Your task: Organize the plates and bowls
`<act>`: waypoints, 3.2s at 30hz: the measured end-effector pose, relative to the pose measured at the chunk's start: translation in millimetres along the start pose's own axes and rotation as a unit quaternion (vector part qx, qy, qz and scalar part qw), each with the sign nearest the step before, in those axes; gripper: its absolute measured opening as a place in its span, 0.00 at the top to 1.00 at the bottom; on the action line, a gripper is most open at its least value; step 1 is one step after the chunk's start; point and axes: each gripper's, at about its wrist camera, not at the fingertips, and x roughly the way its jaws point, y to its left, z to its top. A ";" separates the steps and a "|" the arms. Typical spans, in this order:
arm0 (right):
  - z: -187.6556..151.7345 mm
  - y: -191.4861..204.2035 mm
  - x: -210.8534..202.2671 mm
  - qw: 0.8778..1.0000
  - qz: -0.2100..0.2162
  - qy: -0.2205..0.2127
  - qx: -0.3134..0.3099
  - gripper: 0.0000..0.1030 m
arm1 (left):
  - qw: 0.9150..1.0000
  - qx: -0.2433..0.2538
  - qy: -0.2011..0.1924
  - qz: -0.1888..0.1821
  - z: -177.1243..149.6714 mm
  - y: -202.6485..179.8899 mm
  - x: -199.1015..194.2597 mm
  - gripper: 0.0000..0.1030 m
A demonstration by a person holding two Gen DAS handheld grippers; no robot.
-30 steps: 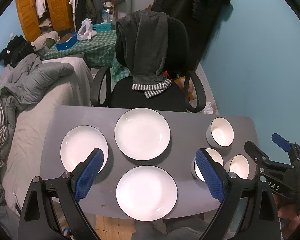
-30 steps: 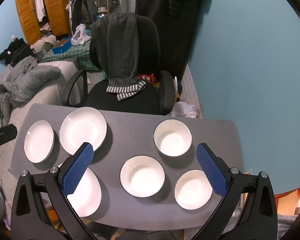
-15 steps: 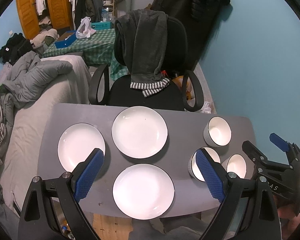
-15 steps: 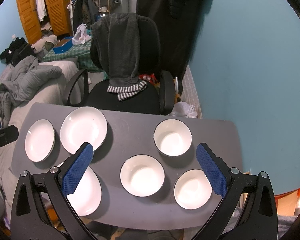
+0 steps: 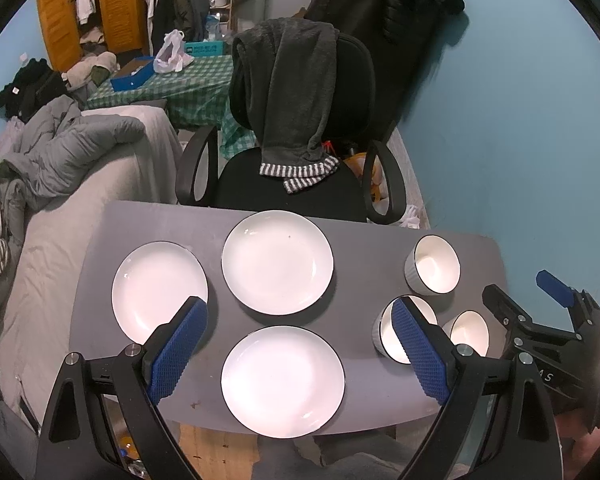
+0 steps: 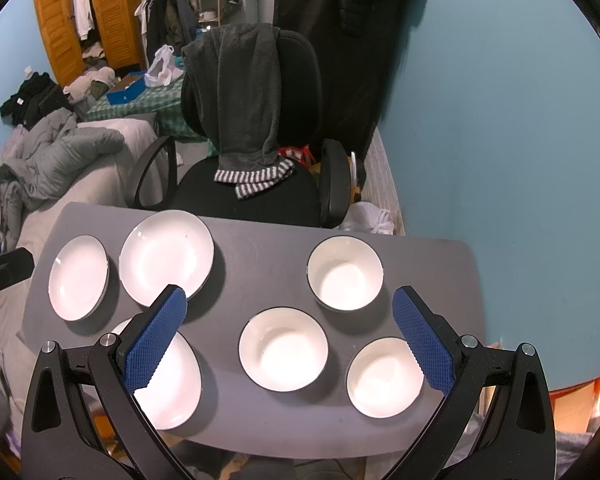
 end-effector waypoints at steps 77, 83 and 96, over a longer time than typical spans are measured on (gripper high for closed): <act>-41.5 102.1 167.3 0.977 0.115 0.158 -0.088 0.02 | 0.995 -0.004 0.095 -0.008 -86.3 105.5 138.3 0.09; -51.9 103.1 179.6 0.968 0.131 0.191 -0.095 0.07 | 0.992 -0.004 0.128 -0.021 -95.4 110.8 154.7 0.11; -83.8 105.3 194.8 0.950 0.146 0.253 -0.107 0.38 | 0.983 -0.014 0.178 -0.035 -117.4 115.0 178.7 0.22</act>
